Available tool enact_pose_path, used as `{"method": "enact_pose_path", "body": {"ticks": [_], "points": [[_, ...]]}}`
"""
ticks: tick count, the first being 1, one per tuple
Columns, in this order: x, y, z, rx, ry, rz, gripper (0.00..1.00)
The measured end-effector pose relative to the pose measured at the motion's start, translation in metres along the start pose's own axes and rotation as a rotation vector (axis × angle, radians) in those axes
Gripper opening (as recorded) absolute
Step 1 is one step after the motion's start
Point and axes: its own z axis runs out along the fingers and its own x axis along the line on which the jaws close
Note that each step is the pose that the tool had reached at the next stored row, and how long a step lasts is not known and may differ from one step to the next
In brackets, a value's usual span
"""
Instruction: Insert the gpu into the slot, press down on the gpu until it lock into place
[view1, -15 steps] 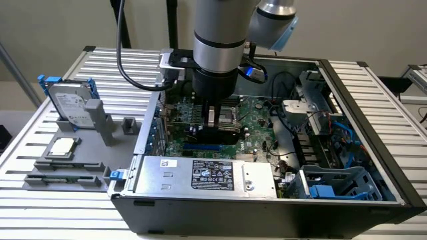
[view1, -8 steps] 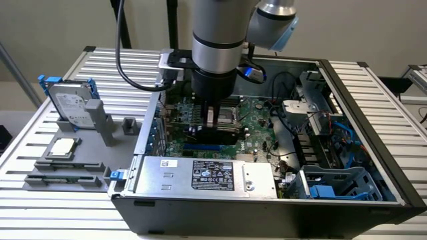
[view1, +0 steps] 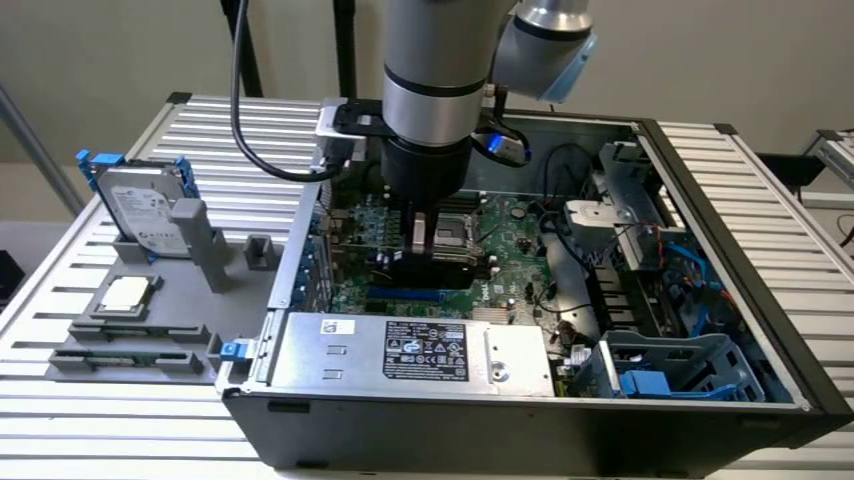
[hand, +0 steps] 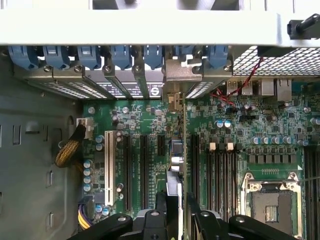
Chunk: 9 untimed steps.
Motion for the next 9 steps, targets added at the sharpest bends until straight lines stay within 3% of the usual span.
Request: {"method": "enact_pose_path", "body": {"ticks": [9], "points": [[-0.0005, 0.0020, 0.0034, 0.0000, 0.0000, 0.000, 0.26]]}}
